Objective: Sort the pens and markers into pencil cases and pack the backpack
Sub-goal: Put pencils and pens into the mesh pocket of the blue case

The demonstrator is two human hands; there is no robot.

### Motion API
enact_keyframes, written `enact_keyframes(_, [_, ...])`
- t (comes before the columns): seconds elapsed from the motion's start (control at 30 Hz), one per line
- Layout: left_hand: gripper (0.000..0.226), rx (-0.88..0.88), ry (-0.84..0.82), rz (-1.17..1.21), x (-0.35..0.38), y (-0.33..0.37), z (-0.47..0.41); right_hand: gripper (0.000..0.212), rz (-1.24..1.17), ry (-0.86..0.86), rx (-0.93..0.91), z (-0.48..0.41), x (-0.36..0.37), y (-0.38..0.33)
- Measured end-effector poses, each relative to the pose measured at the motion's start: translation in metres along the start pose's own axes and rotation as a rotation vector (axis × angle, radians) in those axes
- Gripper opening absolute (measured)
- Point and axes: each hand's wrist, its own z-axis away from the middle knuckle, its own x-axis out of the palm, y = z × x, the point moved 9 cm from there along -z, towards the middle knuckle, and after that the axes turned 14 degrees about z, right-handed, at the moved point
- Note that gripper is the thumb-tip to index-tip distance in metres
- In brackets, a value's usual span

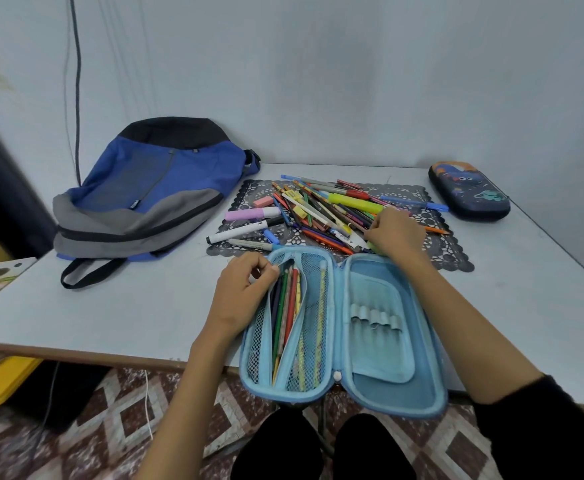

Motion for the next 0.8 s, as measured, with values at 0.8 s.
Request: enact_keyframes(0.8, [0.036, -0.005, -0.008, 0.000, 0.000, -0.001, 0.000, 0.009, -1.222, -0.032, -0.277, 0.047, -0.075, -0.076])
